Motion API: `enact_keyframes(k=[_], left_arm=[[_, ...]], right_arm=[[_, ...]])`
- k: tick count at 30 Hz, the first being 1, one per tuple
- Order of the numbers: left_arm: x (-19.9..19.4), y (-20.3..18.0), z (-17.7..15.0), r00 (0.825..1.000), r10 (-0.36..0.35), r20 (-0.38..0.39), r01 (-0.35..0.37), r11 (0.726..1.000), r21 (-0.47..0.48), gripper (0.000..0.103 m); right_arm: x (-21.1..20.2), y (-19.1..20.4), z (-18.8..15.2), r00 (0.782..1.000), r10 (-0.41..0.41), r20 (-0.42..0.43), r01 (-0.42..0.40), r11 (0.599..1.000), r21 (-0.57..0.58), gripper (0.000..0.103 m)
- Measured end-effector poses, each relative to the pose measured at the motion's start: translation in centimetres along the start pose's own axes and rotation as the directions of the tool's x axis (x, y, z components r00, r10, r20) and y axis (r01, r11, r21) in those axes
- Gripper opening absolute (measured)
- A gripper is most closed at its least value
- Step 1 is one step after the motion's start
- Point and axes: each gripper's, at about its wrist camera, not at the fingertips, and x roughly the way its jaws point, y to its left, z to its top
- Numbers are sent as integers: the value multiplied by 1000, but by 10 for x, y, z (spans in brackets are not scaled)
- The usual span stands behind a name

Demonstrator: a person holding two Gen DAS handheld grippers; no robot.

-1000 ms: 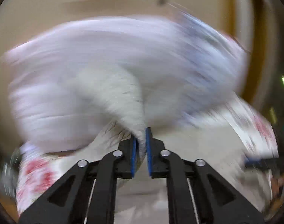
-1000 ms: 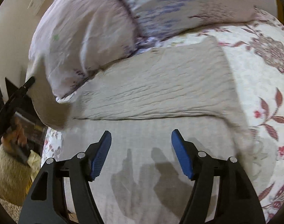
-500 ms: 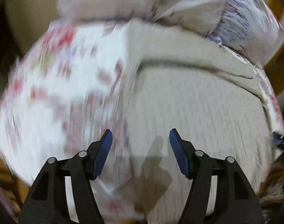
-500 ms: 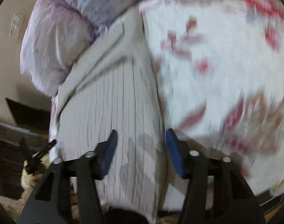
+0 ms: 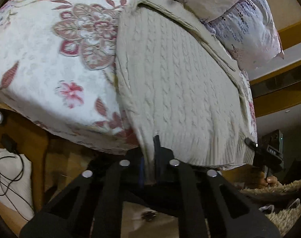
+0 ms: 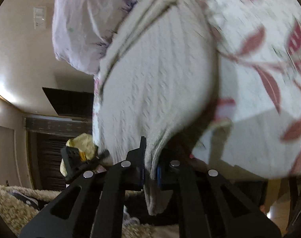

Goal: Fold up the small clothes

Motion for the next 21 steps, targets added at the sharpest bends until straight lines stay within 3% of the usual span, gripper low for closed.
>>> enact_keyframes(k=[2, 5, 9, 10, 11, 12, 13, 14, 15, 17, 21], left_arm=[[-7, -7, 19, 998, -62, 34, 61, 998, 8, 7], [-24, -31, 85, 981, -116, 155, 99, 988, 116, 7], [-30, -59, 187, 938, -126, 324, 68, 981, 184, 7], [-27, -65, 211, 927, -111, 359, 43, 981, 191, 10], [-19, -71, 240, 919, -70, 389, -4, 983, 186, 17], [-14, -72, 255, 920, -29, 391, -41, 985, 170, 26], [-5, -70, 273, 925, 42, 377, -100, 986, 136, 50], [2, -65, 283, 925, 120, 359, -165, 981, 97, 67], [4, -56, 284, 927, 155, 342, -190, 979, 72, 69], [9, -46, 282, 943, 116, 311, -148, 986, 81, 74], [35, -12, 269, 978, 114, 177, -132, 987, 91, 72]], right_arm=[[-3, 12, 17, 998, 43, 49, -42, 999, -14, 8], [-14, 38, 65, 979, 117, 169, -107, 992, -68, 8], [-17, 66, 148, 932, 146, 331, -116, 987, -108, 8], [-13, 71, 173, 917, 124, 380, -90, 990, -105, 9], [-11, 71, 188, 909, 97, 405, -65, 994, -90, 16], [-1, 68, 212, 906, 58, 420, -42, 998, -48, 49], [10, 63, 230, 913, 1, 409, -6, 1000, 11, 70], [12, 57, 234, 914, -40, 403, 23, 999, 47, 88], [17, 52, 237, 913, -85, 400, 43, 993, 112, 88], [19, 44, 224, 919, -37, 393, -8, 994, 113, 88], [16, 35, 204, 924, -122, 363, 99, 992, 82, 88]])
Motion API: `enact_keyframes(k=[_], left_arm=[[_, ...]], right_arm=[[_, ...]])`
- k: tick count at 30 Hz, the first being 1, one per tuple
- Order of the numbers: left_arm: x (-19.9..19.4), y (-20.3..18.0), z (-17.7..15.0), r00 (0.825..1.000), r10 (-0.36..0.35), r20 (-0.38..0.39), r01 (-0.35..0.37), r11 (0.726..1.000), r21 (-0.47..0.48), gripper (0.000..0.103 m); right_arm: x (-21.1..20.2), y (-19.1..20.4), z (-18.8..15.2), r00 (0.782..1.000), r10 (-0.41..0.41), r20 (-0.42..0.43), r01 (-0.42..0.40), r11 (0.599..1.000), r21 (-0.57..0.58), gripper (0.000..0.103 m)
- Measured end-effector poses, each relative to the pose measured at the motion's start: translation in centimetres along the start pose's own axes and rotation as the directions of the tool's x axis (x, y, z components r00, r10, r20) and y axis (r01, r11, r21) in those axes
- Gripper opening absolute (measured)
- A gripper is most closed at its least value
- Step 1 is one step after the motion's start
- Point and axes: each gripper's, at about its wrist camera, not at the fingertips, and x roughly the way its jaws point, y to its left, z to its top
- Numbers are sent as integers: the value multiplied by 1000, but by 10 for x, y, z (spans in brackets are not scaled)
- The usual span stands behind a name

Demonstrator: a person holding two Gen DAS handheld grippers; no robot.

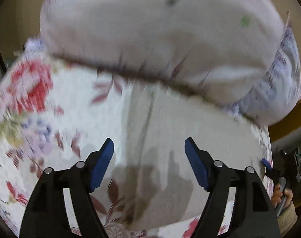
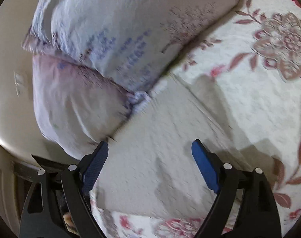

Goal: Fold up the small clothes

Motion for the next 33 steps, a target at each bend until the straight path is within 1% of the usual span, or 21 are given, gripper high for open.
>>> enact_keyframes(k=[3, 4, 5, 6, 8, 10, 13, 15, 17, 19, 20, 21, 24, 25, 26, 27, 28, 29, 30, 32, 33], left_arm=[[19, 16, -13, 992, -100, -71, 94, 993, -72, 65], [25, 18, -16, 990, -116, -83, 109, 990, -90, 57], [26, 17, -17, 992, -119, -52, 114, 989, -92, 55], [30, 15, -19, 988, -146, -45, 140, 985, -102, 48], [33, 17, -19, 984, -178, -26, 172, 972, -162, 25], [36, 23, -21, 971, -237, -12, 226, 938, -261, 22], [14, -4, -19, 934, -351, 57, 354, 898, -261, 20], [-4, -55, -13, 885, -458, 88, 466, 867, -176, 20], [-7, -103, -9, 830, -554, 69, 558, 823, -107, 19], [9, -176, -10, 772, -636, 1, 636, 771, -25, 20], [24, -212, -14, 750, -660, -45, 661, 751, -9, 23], [36, -235, -18, 732, -676, -84, 678, 735, -9, 25], [70, -291, -35, 633, -743, -216, 748, 659, -75, 28], [68, -291, -37, 637, -741, -212, 745, 662, -78, 37], [64, -287, -39, 658, -729, -191, 733, 678, -60, 57], [51, -271, -39, 742, -658, -129, 664, 748, 4, 70], [45, -261, -36, 803, -591, -84, 595, 803, 39, 83], [39, -246, -34, 862, -504, -40, 506, 860, 69, 84], [40, -231, -33, 912, -408, -28, 409, 908, 89, 84], [53, -205, -36, 952, -294, -80, 300, 952, 64, 84], [61, -203, -37, 954, -277, -117, 285, 957, 56, 84]], right_arm=[[-2, -10, 1, 1000, 10, -12, -9, 999, 32, 88], [-2, -10, 0, 1000, 10, -12, -10, 999, 33, 88], [0, -10, 0, 1000, 11, -14, -11, 999, 34, 88], [1, -10, 0, 1000, 14, -17, -13, 999, 32, 88], [2, -8, -1, 1000, 17, -25, -17, 999, 28, 88], [-1, -8, -2, 999, 20, -32, -19, 1000, 25, 88], [-14, -13, -6, 999, 15, -31, -14, 999, 33, 88], [-30, -16, -11, 1000, -8, -2, 9, 1000, 22, 88], [-45, -17, -15, 999, -31, 35, 31, 999, 8, 88], [-62, -20, -11, 996, -54, 75, 54, 999, 6, 88], [-68, -22, -8, 994, -62, 89, 62, 998, 8, 88], [-74, -23, -1, 991, -75, 110, 74, 997, 10, 88], [-80, -27, 17, 988, -99, 116, 98, 995, 12, 96], [-79, -28, 21, 989, -98, 106, 97, 995, 14, 97], [-78, -28, 23, 991, -93, 95, 92, 996, 14, 99], [-74, -28, 28, 994, -81, 70, 80, 997, 10, 102], [-70, -29, 31, 996, -75, 48, 74, 997, 6, 102], [-65, -29, 33, 997, -71, 22, 71, 997, 1, 102], [-55, -31, 36, 997, -69, -16, 69, 998, -2, 102], [-38, -36, 40, 994, -64, -86, 65, 998, 1, 102], [-24, -39, 40, 989, -66, -133, 67, 998, 4, 102]])
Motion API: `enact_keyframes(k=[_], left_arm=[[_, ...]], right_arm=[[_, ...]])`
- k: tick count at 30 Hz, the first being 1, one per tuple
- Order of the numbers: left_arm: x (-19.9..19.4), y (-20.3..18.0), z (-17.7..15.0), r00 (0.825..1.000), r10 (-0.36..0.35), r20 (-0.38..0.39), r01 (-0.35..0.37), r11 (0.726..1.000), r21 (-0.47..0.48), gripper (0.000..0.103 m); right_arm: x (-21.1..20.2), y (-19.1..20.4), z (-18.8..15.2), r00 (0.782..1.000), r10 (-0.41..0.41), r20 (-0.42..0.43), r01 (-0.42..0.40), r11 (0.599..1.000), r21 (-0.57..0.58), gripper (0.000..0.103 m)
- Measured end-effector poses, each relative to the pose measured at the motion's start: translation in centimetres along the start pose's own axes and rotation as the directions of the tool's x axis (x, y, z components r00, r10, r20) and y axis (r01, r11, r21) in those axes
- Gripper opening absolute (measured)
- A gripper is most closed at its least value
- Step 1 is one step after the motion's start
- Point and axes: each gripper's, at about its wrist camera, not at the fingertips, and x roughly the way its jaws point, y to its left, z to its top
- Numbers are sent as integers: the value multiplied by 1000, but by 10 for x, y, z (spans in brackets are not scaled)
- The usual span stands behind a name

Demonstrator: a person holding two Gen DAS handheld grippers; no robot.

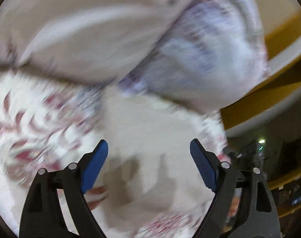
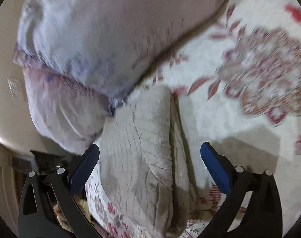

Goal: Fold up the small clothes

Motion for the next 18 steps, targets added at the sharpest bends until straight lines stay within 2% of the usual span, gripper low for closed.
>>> enact_keyframes(k=[2, 4, 5, 6, 7, 8, 9, 10, 11, 13, 14, 16, 17, 18], left_arm=[[21, 7, -12, 994, 69, -84, -67, 997, 31, 84], [36, 7, -23, 986, 112, -121, -104, 992, 71, 84], [41, 6, -28, 985, 111, -131, -102, 992, 75, 84], [48, 6, -33, 987, 95, -132, -86, 994, 67, 84], [52, 8, -35, 990, 75, -117, -69, 996, 56, 84], [54, 7, -35, 994, 45, -95, -40, 998, 58, 62], [59, 7, -32, 994, 20, -106, -15, 999, 46, 60], [61, 8, -32, 995, 12, -102, -9, 1000, 22, 49], [53, 12, -31, 995, -31, -90, 32, 999, 11, 39], [30, 14, -26, 992, -101, -72, 103, 994, 26, 37], [9, 14, -29, 993, -111, -45, 114, 991, 66, 37], [-20, 20, -34, 997, -77, 6, 76, 990, 120, 39], [-30, 27, -34, 999, -45, 13, 43, 991, 129, 45], [-35, 33, -35, 999, 45, 20, -47, 989, 140, 48]], right_arm=[[22, -4, 1, 997, -9, -74, 9, 1000, 8, 102], [37, -5, -1, 994, -9, -112, 9, 1000, 1, 99], [39, -4, -3, 995, -7, -97, 5, 1000, -21, 86], [40, 0, -6, 997, -9, -78, 5, 998, -58, 57], [43, 1, -9, 996, -50, -80, 45, 997, -68, 49], [43, 1, -10, 996, -39, -75, 34, 998, -62, 41], [39, 3, -14, 998, -9, -63, 5, 998, -55, 37], [36, 8, -16, 999, -4, -50, 0, 998, -67, 37], [33, 15, -20, 999, 0, -41, -3, 996, -91, 36], [25, 32, -28, 999, 28, -35, -33, 990, -141, 34], [24, 40, -33, 998, 43, -43, -50, 986, -161, 34], [33, 61, -49, 995, 35, -89, -55, 972, -230, 35], [39, 66, -54, 994, 8, -105, -35, 966, -255, 43], [45, 71, -59, 993, -48, -104, 17, 959, -283, 49]])
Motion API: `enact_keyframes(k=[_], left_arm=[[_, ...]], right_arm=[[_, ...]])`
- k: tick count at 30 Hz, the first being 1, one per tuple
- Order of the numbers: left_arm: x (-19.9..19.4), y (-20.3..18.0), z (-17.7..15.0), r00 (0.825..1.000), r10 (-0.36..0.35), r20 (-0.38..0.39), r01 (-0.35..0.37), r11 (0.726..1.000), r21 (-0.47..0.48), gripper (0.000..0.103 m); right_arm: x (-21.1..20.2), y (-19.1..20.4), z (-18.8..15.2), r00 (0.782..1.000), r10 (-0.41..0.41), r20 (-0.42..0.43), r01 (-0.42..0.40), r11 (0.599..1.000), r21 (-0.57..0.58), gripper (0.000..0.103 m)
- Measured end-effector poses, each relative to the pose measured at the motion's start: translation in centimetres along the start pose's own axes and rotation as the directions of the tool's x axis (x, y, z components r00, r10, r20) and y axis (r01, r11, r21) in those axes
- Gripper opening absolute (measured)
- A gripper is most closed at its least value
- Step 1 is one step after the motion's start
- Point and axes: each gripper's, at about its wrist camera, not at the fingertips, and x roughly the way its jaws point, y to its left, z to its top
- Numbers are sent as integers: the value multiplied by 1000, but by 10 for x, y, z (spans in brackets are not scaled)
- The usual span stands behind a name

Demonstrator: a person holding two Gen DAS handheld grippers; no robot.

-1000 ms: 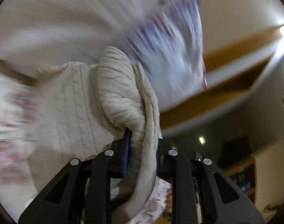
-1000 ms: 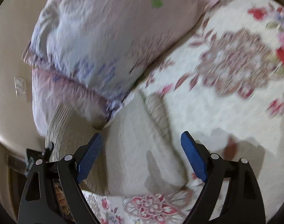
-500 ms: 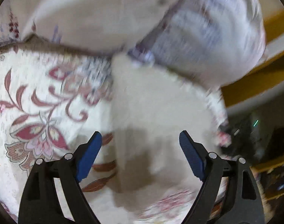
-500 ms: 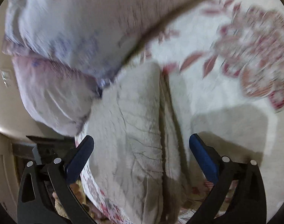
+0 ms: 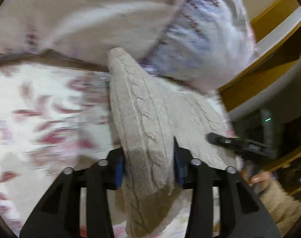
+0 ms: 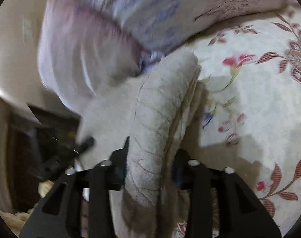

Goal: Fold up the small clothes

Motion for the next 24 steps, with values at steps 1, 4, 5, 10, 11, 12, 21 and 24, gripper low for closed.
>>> enact_keyframes(k=[1, 4, 5, 10, 11, 12, 21, 24], left_arm=[[-9, 6, -2, 997, 79, 2, -79, 997, 5, 54], [-32, 21, -20, 977, 208, 39, -208, 978, -4, 73], [-37, 21, -25, 973, 225, 56, -225, 974, -11, 77], [-65, 14, -57, 956, 274, 106, -276, 961, 0, 84], [-68, 15, -62, 954, 280, 109, -283, 959, 10, 91], [-68, 10, -72, 949, 296, 112, -300, 953, 28, 96], [-43, -5, -118, 931, 363, 41, -365, 925, 103, 101], [-28, -4, -123, 940, 340, -8, -339, 938, 71, 101]], right_arm=[[1, 2, -1, 998, -55, 25, 55, 998, 4, 55], [-11, -10, -1, 989, -34, 146, 17, 993, 115, 76], [-11, -12, 0, 987, -11, 158, -10, 991, 136, 76], [22, -3, 24, 968, -200, 149, 187, 977, 99, 8], [21, -9, 30, 959, -225, 173, 201, 968, 147, 8], [20, -14, 35, 953, -239, 187, 200, 958, 204, 9], [-44, 33, -74, 823, -436, 364, 460, 888, 22, 99], [-36, 45, -120, 768, -524, 370, 579, 814, -50, 102]])
